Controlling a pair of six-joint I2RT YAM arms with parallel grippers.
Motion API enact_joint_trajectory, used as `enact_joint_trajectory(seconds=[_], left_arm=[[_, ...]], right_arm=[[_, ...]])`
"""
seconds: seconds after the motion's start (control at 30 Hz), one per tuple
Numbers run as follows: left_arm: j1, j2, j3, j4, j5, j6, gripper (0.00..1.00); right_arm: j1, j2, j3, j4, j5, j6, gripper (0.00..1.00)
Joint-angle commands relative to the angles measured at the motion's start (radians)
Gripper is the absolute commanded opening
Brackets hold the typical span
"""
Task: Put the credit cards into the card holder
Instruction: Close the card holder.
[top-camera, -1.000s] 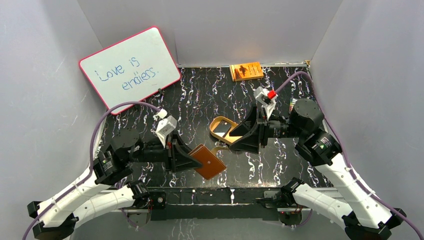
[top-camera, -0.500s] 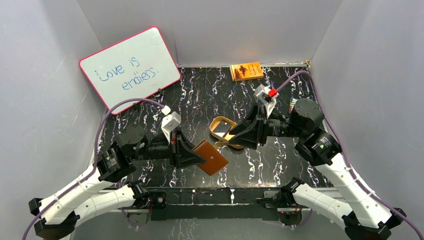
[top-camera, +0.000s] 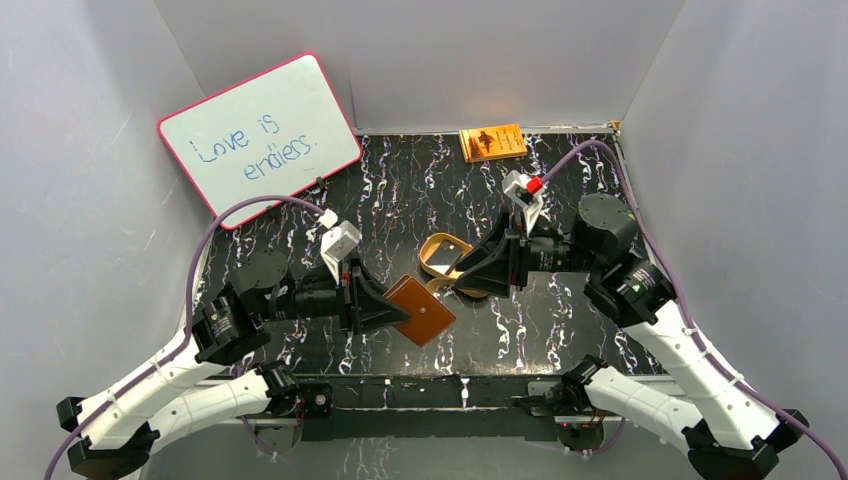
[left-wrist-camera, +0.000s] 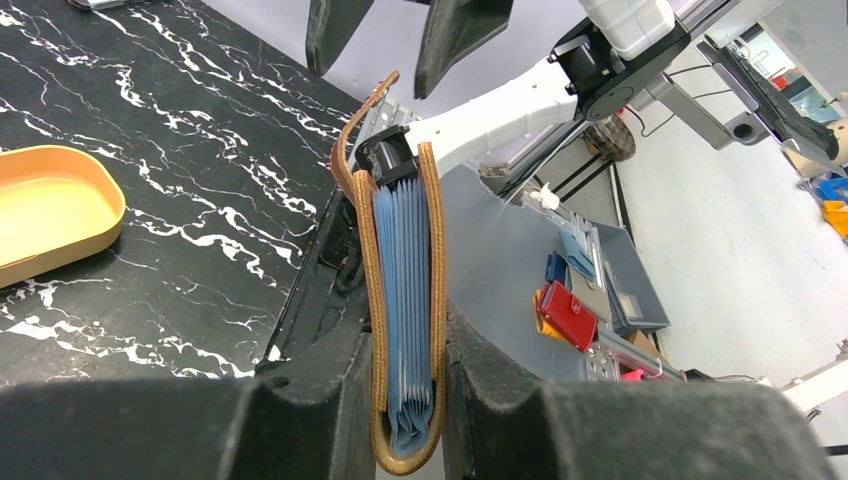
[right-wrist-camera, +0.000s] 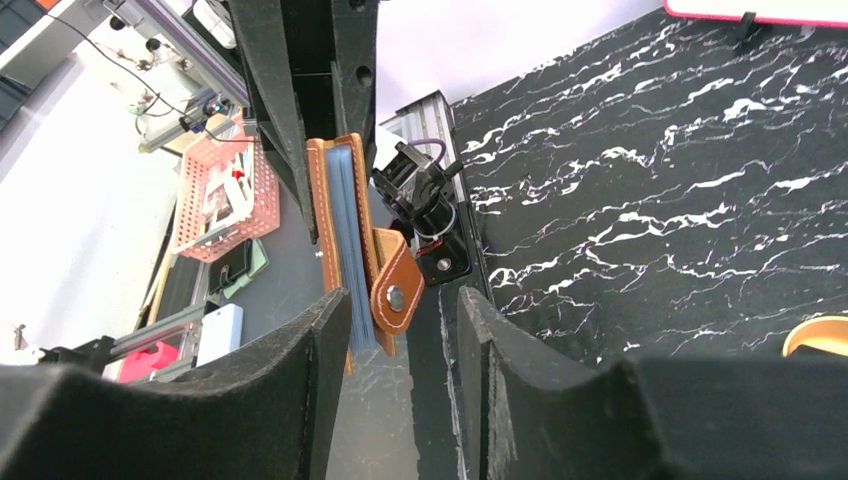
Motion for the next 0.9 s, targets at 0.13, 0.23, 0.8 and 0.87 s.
enact_joint_trajectory(seconds=[0.13, 0.23, 0.8, 0.87], left_arm=[[0.000, -0.019, 0.046, 0.035, -0.009, -0.014, 0.00], [0.000, -0.021, 0.043, 0.035, -0.013, -0.014, 0.00], [0.001, -0.026, 0.040, 0.023, -0.019, -0.011, 0.00], [0.000, -0.028, 0.038, 0.023, -0.020, -0.011, 0.00]], right_arm=[[0.002, 0.020, 0.034, -0.041, 0.020, -0.016, 0.41], [0.002, 0.018, 0.035, -0.040, 0.023, -0.017, 0.37], [0.002, -0.008, 0.017, 0.019, 0.037, 0.016, 0.31], [0.002, -0.006, 0.017, 0.019, 0.030, 0.018, 0.29]])
